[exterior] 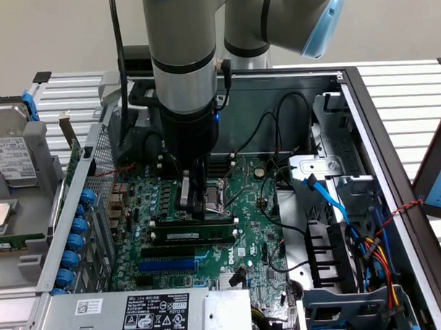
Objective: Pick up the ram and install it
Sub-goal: 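Press down the ram until it locks into place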
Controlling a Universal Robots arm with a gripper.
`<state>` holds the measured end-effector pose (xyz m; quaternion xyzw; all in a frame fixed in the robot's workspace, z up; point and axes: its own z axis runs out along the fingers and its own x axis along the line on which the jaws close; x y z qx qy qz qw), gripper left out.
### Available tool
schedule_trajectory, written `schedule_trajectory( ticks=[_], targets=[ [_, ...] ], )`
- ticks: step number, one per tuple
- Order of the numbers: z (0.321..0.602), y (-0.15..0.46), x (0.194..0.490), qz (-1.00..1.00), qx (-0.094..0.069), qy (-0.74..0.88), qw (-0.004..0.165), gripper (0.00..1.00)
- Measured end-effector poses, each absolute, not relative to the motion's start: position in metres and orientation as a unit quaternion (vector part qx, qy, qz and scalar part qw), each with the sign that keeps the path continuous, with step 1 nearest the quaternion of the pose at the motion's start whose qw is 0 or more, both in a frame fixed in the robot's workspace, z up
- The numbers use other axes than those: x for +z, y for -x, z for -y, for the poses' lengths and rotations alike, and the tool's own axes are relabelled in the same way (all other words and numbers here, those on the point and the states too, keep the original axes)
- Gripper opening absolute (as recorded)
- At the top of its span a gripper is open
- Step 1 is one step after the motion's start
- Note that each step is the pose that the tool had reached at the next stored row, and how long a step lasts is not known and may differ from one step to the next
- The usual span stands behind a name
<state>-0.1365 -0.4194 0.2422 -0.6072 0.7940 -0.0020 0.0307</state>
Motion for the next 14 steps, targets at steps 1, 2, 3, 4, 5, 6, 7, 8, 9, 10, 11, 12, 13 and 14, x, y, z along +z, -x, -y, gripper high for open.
schedule_trajectory(
  ticks=[1, 2, 3, 4, 5, 6, 7, 8, 9, 10, 11, 12, 13, 14],
  targets=[
    [0.4193, 0.1365, 0.2425, -0.798, -0.002, 0.602, 0.031, 0.1],
    [0.4193, 0.1364, 0.2428, -0.802, -0.002, 0.596, 0.031, 0.1],
    [0.4194, 0.1365, 0.2431, -0.807, -0.003, 0.59, 0.031, 0.1],
    [0.4193, 0.1365, 0.2434, -0.811, -0.003, 0.585, 0.031, 0.1],
    [0.4193, 0.1365, 0.2437, -0.815, -0.003, 0.579, 0.031, 0.1],
    [0.4193, 0.1365, 0.244, -0.819, -0.003, 0.573, 0.031, 0.1],
    [0.4193, 0.1365, 0.2443, -0.823, -0.003, 0.567, 0.031, 0.1],
    [0.4194, 0.1365, 0.2444, -0.827, -0.004, 0.562, 0.031, 0.1],
    [0.4194, 0.1365, 0.2446, -0.83, -0.004, 0.556, 0.031, 0.1],
    [0.4194, 0.1365, 0.2448, -0.834, -0.004, 0.551, 0.031, 0.1],
    [0.4194, 0.1365, 0.2449, -0.838, -0.004, 0.545, 0.03, 0.1],
    [0.4193, 0.1365, 0.2451, -0.841, -0.004, 0.54, 0.03, 0.1],
    [0.4194, 0.1365, 0.2452, -0.845, -0.005, 0.534, 0.03, 0.1],
    [0.4194, 0.1365, 0.2454, -0.848, -0.005, 0.528, 0.03, 0.1]
  ],
)
